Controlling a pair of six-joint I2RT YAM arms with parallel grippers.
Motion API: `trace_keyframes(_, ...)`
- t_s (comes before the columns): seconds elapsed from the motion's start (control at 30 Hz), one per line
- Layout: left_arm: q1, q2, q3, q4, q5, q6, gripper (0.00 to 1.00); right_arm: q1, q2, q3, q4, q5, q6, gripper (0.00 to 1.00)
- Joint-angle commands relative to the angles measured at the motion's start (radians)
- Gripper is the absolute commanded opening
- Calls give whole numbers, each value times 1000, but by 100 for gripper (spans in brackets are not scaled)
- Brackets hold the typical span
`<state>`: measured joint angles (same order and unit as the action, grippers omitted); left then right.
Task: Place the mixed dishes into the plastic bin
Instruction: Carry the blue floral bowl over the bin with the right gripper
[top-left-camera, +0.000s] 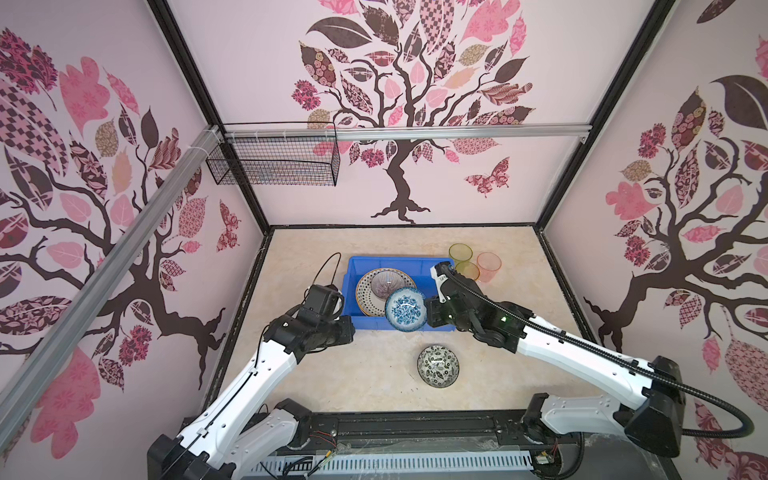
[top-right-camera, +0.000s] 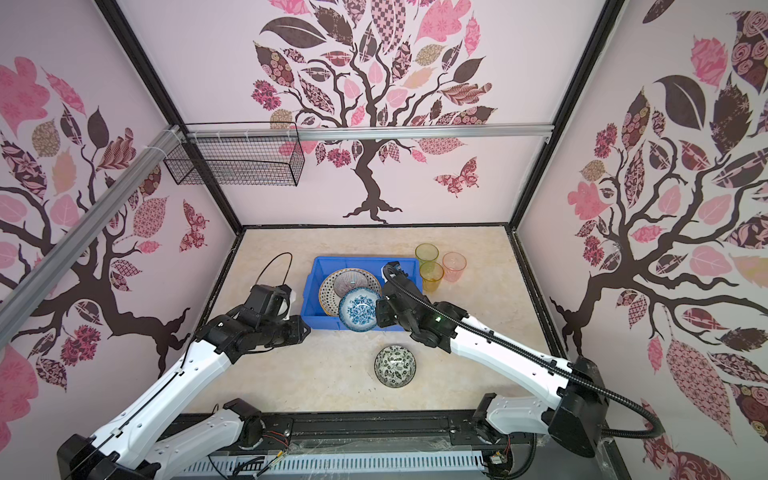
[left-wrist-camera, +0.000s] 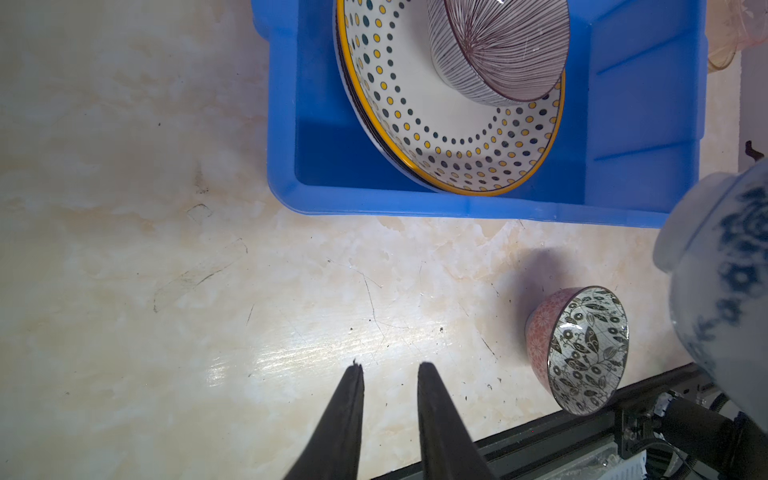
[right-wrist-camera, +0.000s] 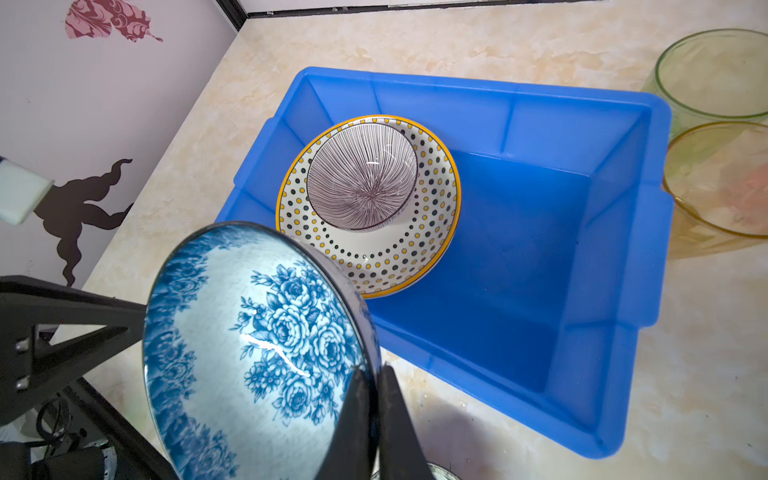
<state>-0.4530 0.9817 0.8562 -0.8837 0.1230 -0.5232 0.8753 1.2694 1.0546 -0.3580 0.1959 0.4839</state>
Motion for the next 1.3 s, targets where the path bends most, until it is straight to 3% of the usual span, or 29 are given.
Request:
trace_keyframes(0.0, 10, 2, 32, 12, 23, 23, 27, -23, 39, 73, 83, -25, -18, 0)
trace_keyframes(0.57, 23, 24, 44, 42, 55, 37, 27, -160, 243, 167, 201, -212, 29, 0)
trace_keyframes(1.27, 30, 84, 33, 80, 75, 57, 27, -222, 480, 313, 214, -246, 9, 0)
